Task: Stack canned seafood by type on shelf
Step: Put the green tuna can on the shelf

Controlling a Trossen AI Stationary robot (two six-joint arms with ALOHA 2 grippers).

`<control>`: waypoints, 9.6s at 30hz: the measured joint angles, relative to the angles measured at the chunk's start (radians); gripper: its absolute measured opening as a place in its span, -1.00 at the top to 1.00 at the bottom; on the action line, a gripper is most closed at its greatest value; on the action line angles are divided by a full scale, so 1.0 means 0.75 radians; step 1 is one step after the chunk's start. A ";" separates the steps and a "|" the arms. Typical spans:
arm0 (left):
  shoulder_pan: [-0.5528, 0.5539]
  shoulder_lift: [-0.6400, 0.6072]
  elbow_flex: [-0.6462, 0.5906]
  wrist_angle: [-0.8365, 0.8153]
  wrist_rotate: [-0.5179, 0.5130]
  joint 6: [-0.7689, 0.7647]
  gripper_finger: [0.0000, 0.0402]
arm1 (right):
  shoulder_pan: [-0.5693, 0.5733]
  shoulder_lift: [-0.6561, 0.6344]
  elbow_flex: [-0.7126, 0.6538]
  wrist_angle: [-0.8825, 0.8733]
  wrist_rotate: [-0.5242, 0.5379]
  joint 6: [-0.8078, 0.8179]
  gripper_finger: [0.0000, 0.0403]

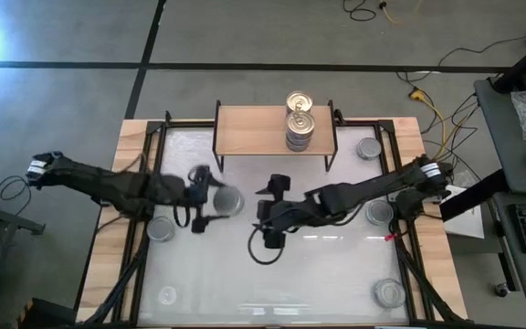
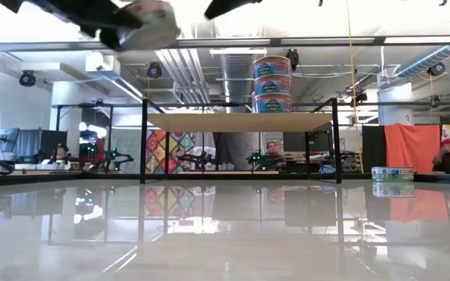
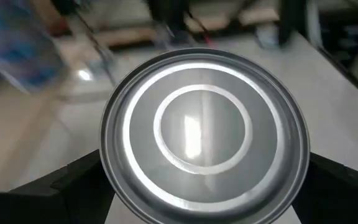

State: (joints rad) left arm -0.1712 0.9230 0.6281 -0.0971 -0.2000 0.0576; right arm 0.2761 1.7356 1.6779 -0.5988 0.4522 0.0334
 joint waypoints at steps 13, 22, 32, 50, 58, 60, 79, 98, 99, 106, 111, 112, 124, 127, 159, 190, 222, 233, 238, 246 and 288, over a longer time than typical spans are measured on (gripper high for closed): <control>0.746 0.186 0.193 0.025 0.483 0.296 -0.84 | -0.061 -0.147 -0.006 0.056 0.096 -0.217 -0.97; 0.969 0.444 0.486 -0.224 0.714 0.497 -0.84 | -0.294 -0.104 -0.004 0.252 0.085 -0.339 -0.44; 1.035 0.618 0.678 -0.474 0.758 0.655 -0.84 | -0.381 0.052 -0.004 0.552 0.216 -0.200 0.29; 1.064 0.858 0.849 -0.663 0.766 0.756 -0.86 | -0.444 0.199 -0.026 0.632 0.448 -0.070 0.94; 1.069 0.891 0.848 -0.666 0.757 0.750 -0.97 | -0.510 0.201 -0.111 0.626 0.327 0.007 0.94; 1.069 0.899 0.852 -0.663 0.745 0.750 -0.97 | -0.517 0.201 -0.114 0.632 0.324 0.005 0.94; 1.072 0.888 0.851 -0.657 0.703 0.749 -0.99 | -0.595 0.198 -0.186 0.625 0.162 -0.035 0.94; 1.083 0.902 0.865 -0.697 0.811 0.785 -0.99 | -0.621 0.197 -0.202 0.663 0.069 -0.140 0.94; 1.086 0.901 0.868 -0.699 0.812 0.785 -0.99 | -0.621 0.196 -0.202 0.658 0.069 -0.147 0.94; 1.096 0.898 0.887 -0.734 0.745 0.786 -0.99 | -0.613 0.196 -0.202 0.646 0.059 -0.247 0.94; 1.098 0.898 0.887 -0.742 0.739 0.786 -0.99 | -0.601 0.196 -0.202 0.639 0.058 -0.371 0.94; 1.098 0.898 0.887 -0.742 0.739 0.786 -0.99 | -0.598 0.196 -0.202 0.638 0.058 -0.401 0.94; 1.102 0.899 0.887 -0.729 0.723 0.769 -0.99 | -0.548 0.200 -0.184 0.638 0.106 -0.980 0.94; 1.102 0.900 0.887 -0.718 0.721 0.768 -0.99 | -0.549 0.215 -0.184 0.701 0.136 -1.089 0.94; 1.101 0.903 0.888 -0.749 0.724 0.713 -0.99 | -0.586 0.327 -0.124 0.805 0.161 -1.286 0.94; 1.101 0.901 0.901 -0.818 0.638 0.596 -0.99 | -0.589 0.315 -0.122 0.621 0.153 -1.167 0.94; 1.029 0.599 0.917 -0.849 0.559 0.572 -0.99 | -0.578 0.296 -0.130 0.763 0.234 -1.255 0.94; 1.011 0.522 0.881 -0.667 0.737 0.600 -0.48 | -0.308 -0.070 -0.096 0.422 0.334 -0.906 0.94; 1.006 0.653 0.880 -0.603 0.631 0.508 0.08 | -0.220 -0.225 -0.096 0.107 0.331 -0.528 0.94; 1.015 0.811 0.895 -0.675 0.626 0.479 0.93 | -0.159 -0.314 -0.105 -0.300 0.338 -0.078 0.94; 1.161 1.038 1.382 -0.973 0.594 0.556 1.00 | -0.132 -0.372 -0.121 -0.434 0.340 -0.068 0.94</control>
State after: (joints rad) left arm 0.6994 1.7014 1.6646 -0.8265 0.2452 0.4747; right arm 0.1772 1.4570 1.5874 -0.9242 0.7071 -0.0178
